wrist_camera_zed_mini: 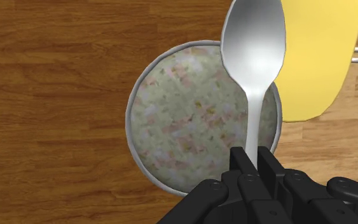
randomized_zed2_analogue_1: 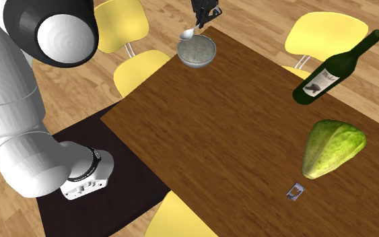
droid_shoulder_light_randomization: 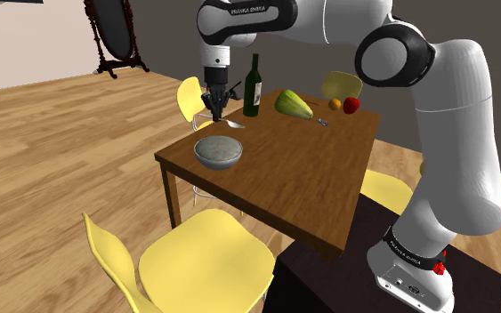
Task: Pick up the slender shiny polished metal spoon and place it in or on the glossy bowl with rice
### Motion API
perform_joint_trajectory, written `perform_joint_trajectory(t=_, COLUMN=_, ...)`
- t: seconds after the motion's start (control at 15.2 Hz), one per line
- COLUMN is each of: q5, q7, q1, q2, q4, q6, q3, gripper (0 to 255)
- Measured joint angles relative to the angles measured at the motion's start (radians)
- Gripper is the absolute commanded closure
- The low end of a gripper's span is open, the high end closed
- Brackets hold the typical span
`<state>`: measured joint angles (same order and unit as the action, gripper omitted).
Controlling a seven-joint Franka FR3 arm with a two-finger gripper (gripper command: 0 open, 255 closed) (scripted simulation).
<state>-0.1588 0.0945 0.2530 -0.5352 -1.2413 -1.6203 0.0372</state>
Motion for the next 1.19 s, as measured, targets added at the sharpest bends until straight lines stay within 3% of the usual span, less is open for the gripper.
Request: perform_joint_trajectory(t=1.19, q5=-0.006, q7=0.018, q1=0.006, q2=-0.047, q4=-0.123, q6=-0.169, q3=-0.002, gripper=255)
